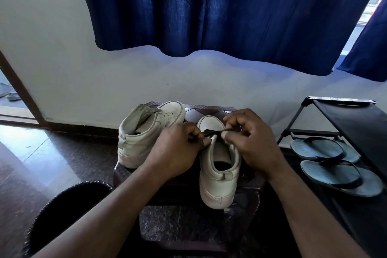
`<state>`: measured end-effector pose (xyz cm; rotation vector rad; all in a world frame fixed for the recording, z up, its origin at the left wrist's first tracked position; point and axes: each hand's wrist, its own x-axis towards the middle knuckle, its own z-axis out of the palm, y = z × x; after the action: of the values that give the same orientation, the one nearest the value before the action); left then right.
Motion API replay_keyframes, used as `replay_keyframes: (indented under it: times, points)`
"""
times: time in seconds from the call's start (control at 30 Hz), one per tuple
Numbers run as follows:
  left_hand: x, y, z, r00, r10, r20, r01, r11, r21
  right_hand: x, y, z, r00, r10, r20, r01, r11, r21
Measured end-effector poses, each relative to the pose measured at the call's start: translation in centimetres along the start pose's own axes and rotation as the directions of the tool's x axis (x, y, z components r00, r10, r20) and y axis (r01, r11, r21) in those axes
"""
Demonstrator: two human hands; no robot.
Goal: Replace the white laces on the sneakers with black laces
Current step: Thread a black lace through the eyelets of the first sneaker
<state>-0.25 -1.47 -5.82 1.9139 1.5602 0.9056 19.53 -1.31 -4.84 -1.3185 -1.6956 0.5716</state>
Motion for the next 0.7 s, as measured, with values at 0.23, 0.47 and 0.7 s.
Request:
replay_keyframes:
  times: [0.23,0.47,0.7]
  points:
    - [0.0,0.1,-0.5,1.0,-0.017,-0.004,0.017,1.0,0.001,0.7,-2.2,-1.7,0.987,0.152,0.06,-0.135,0.546,0.827]
    - [0.6,-0.3,-1.0,0.989,-0.107,0.106,0.092,0.986,0.14,0.9,-2.4,-2.4,0.977,0.212,0.019,-0.113,0.444,0.889]
    - [0.3,-0.7,-1.3,0.934,-0.254,0.251,0.117,0.88,0.46,1.1,-2.5,-3.4,0.973,0.231,0.006,-0.09,0.354,0.931]
